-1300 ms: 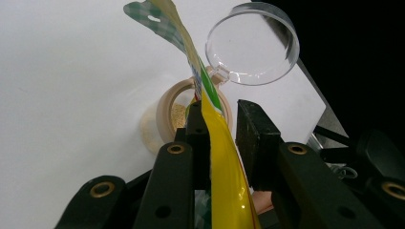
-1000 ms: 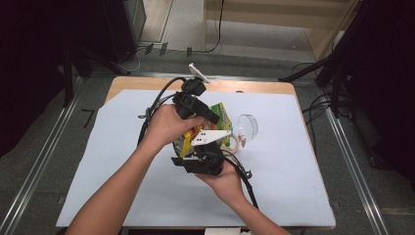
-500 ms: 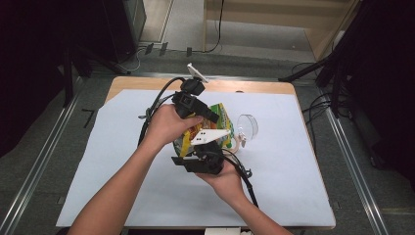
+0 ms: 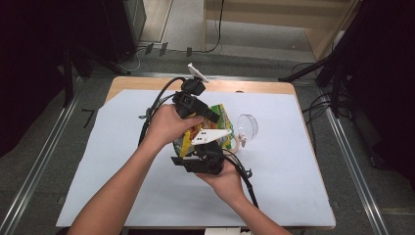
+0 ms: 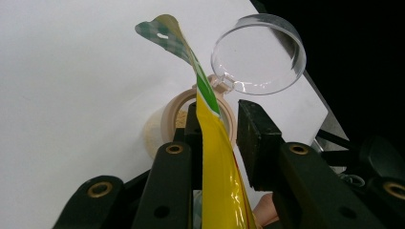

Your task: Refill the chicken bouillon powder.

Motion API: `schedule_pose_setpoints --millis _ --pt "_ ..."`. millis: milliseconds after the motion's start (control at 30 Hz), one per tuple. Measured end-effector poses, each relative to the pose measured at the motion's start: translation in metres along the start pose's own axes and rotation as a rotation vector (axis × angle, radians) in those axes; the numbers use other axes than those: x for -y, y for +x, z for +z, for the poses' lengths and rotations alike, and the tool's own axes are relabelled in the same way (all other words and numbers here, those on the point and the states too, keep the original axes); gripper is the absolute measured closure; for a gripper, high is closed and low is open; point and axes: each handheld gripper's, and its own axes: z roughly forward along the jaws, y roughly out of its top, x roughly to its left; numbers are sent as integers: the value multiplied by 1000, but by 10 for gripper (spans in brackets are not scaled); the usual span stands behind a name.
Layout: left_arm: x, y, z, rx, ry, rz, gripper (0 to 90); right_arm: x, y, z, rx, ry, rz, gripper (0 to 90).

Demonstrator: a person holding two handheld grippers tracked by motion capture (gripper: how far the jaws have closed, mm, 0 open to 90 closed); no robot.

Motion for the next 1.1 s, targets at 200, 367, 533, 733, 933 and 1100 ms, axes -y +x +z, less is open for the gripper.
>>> schedule_pose_setpoints --millis 200,367,533,733,933,1100 --pt "-1 1 1 0 -1 4 770 0 1 -1 -2 0 5 663" --pt "-1 2 1 -10 -5 15 778 -1 1 -1 -2 -4 4 664" --pt "0 1 2 -17 -5 19 773 -1 2 -1 -3 1 8 664" --pt "0 0 2 -24 0 33 771 -2 2 -1 0 1 1 664" --pt "0 1 2 -23 2 28 772 -3 4 -2 -7 -6 10 665" --pt "0 1 2 -25 8 32 781 -3 4 -2 -5 -1 11 665"
